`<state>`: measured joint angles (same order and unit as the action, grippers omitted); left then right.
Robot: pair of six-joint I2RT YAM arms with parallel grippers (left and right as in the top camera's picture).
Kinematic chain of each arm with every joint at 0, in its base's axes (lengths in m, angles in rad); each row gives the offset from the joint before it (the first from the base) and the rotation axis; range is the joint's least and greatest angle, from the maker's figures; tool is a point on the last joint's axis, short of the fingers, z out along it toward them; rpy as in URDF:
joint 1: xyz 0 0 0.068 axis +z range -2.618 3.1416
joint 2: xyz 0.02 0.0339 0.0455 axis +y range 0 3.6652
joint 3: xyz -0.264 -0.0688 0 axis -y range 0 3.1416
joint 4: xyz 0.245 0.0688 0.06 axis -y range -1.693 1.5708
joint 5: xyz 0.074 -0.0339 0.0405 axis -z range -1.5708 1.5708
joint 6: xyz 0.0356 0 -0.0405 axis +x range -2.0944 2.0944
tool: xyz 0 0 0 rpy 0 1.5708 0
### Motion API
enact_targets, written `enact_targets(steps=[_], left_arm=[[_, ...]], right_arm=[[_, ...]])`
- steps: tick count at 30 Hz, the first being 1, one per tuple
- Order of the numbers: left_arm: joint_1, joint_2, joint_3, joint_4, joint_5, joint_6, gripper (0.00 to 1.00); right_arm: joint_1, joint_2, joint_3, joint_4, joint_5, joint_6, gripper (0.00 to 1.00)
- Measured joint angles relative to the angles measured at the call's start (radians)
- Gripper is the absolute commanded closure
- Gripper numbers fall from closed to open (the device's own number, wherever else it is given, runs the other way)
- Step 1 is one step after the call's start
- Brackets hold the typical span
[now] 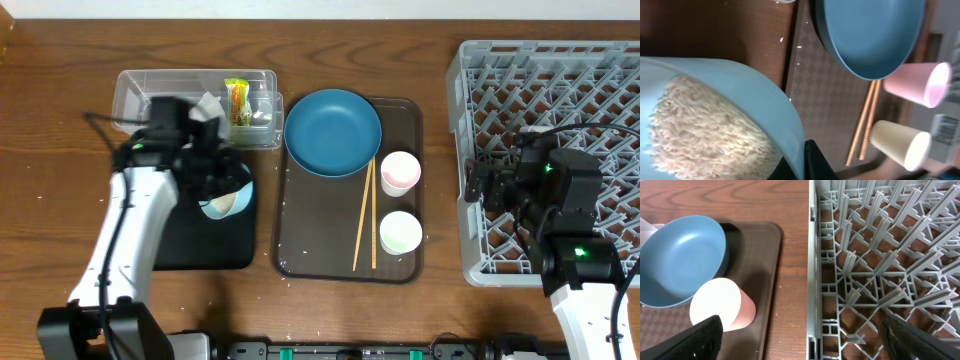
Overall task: Sort waste into correct bins and load items into the dishwasher rack
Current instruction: 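Carry the bowl over the black tray and tip the rice out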
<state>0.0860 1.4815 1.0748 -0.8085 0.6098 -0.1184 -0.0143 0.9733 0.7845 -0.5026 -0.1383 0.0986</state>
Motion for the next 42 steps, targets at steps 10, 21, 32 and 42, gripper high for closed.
enact_targets(steps=[10, 21, 32, 42], left_arm=[[0.287, 0.004, -0.154, 0.095, 0.435, 0.112, 0.94], [0.468, 0.072, -0.242, 0.122, 0.829, 0.228, 0.94], [0.521, 0.111, -0.248, 0.168, 0.903, 0.14, 0.94], [0.525, 0.114, -0.248, 0.214, 0.862, 0.084, 0.94]], right_arm=[[0.0, 0.0, 0.0, 0.0, 0.0, 0.0, 0.02], [0.0, 0.0, 0.0, 0.0, 0.0, 0.0, 0.02], [0.0, 0.0, 0.0, -0.003, 0.0, 0.0, 0.02], [0.0, 0.0, 0.0, -0.005, 0.0, 0.0, 0.02]])
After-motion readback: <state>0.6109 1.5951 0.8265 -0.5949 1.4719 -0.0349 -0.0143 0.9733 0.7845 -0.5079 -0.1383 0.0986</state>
